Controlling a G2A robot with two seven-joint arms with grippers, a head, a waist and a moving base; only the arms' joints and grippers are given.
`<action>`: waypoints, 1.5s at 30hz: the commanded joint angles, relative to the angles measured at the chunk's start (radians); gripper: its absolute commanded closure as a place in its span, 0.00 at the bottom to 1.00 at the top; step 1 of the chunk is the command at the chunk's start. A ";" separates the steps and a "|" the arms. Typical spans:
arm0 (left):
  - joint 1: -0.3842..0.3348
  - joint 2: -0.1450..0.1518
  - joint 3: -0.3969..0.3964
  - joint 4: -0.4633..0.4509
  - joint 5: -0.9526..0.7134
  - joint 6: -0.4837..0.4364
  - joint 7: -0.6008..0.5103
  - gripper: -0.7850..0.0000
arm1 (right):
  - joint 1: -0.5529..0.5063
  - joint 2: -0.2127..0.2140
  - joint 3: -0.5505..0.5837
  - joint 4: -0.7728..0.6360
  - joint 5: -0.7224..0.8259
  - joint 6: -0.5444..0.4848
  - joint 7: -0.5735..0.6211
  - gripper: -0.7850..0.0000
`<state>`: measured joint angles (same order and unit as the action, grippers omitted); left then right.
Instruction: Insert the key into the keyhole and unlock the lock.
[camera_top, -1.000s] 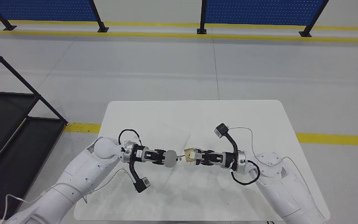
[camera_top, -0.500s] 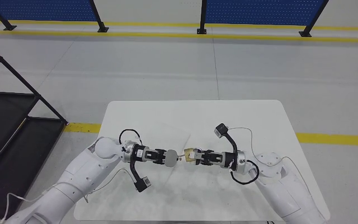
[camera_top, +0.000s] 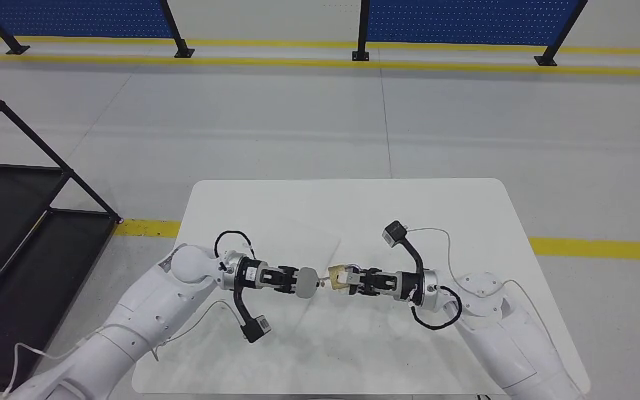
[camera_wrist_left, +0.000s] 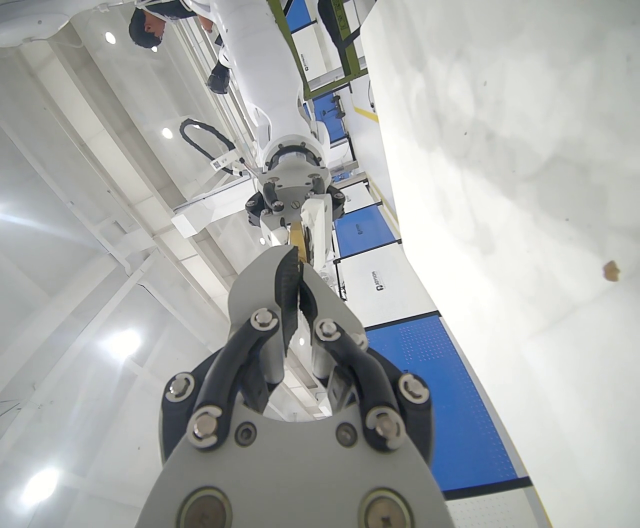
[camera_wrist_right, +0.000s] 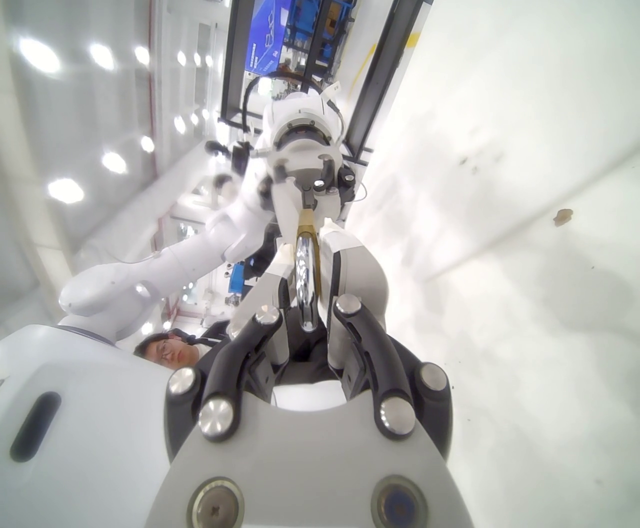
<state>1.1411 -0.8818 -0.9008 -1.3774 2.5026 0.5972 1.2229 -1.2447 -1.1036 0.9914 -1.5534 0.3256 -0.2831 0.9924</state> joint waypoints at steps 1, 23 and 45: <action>-0.001 -0.001 0.002 0.000 0.001 0.000 0.000 1.00 | 0.001 0.000 -0.001 0.000 -0.003 -0.001 0.001 1.00; -0.022 -0.014 0.014 0.017 -0.001 0.018 -0.018 1.00 | 0.000 0.000 -0.004 -0.005 -0.008 -0.007 0.009 1.00; -0.037 -0.025 0.018 0.029 -0.002 0.005 -0.005 1.00 | 0.010 0.001 -0.012 -0.005 -0.002 -0.015 0.042 1.00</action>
<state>1.1051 -0.9066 -0.8831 -1.3490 2.5009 0.6022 1.2178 -1.2344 -1.1030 0.9800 -1.5582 0.3231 -0.2983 1.0329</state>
